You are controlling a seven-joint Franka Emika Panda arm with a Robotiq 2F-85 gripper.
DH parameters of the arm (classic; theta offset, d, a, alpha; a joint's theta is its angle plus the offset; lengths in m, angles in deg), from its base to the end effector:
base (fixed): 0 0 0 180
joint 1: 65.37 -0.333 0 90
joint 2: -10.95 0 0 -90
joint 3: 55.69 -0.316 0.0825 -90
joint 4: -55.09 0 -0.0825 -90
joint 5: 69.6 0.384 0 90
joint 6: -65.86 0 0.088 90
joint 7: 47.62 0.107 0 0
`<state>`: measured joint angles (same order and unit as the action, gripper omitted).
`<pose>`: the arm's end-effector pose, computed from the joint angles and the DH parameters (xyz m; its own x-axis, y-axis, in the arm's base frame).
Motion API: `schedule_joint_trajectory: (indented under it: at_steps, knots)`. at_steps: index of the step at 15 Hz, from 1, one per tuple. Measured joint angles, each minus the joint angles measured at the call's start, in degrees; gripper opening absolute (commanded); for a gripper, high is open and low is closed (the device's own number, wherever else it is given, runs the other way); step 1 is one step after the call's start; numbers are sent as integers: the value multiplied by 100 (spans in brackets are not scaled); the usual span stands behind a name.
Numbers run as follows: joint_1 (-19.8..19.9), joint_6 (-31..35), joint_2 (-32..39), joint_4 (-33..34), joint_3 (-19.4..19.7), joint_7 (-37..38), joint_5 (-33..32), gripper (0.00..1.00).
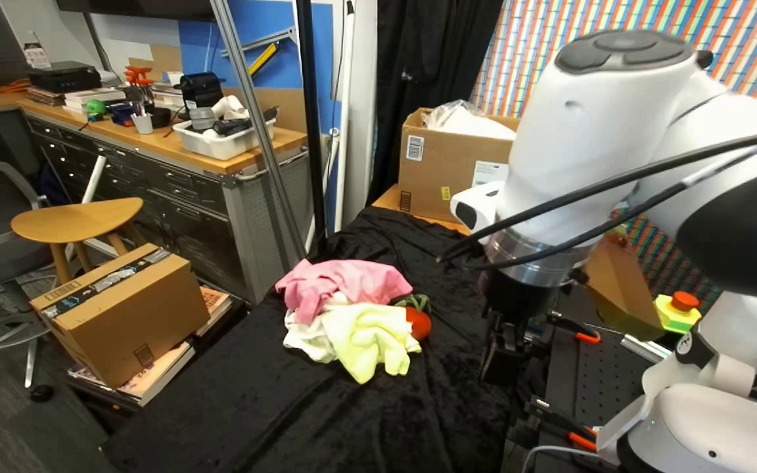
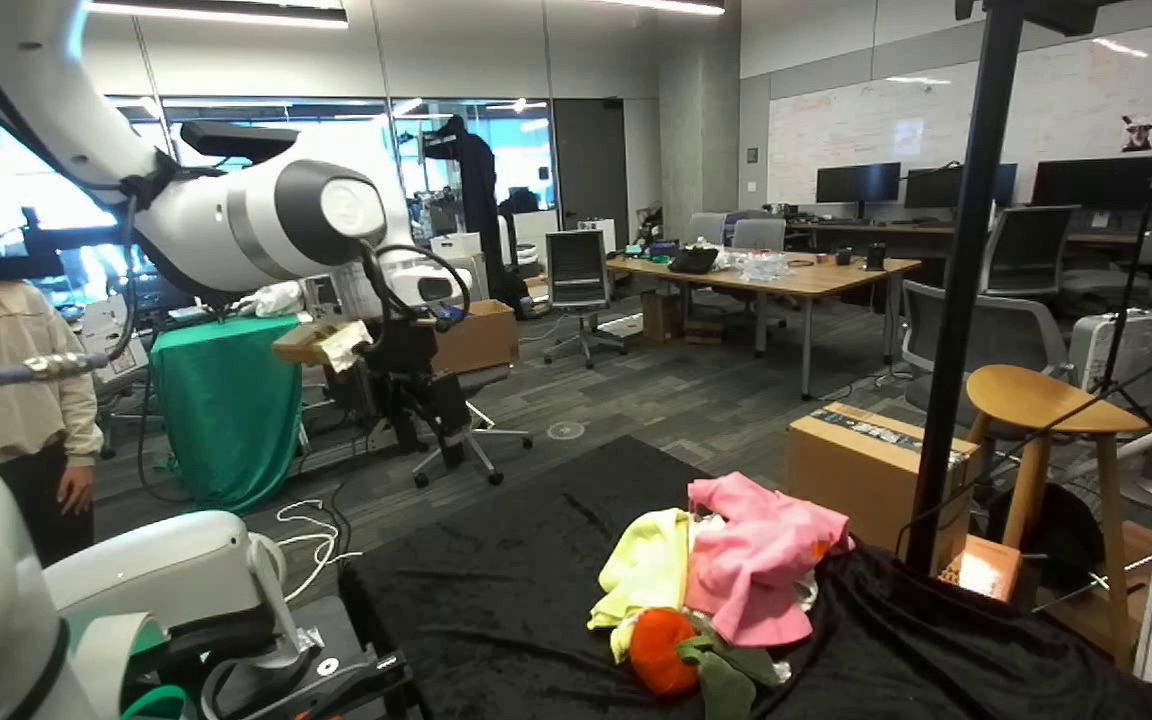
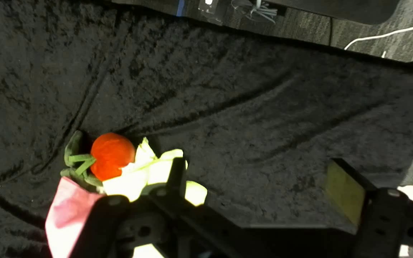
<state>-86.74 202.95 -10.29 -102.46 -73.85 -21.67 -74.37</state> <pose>0.2964 0.2325 0.3247 0.9584 0.2784 0.0631 0.2660 -0.9511 0.1568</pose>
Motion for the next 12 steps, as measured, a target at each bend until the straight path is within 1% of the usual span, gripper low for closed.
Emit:
schedule_joint_trajectory:
  at_steps: [4, 10, 12]
  knots:
    - [-63, -176, -1048, 39, -382, 181, 164, 100]
    - [58, -219, -2332, 39, -1029, 1252, 165, 100]
    - [74, -322, -2590, 39, -1138, 1411, 165, 100]
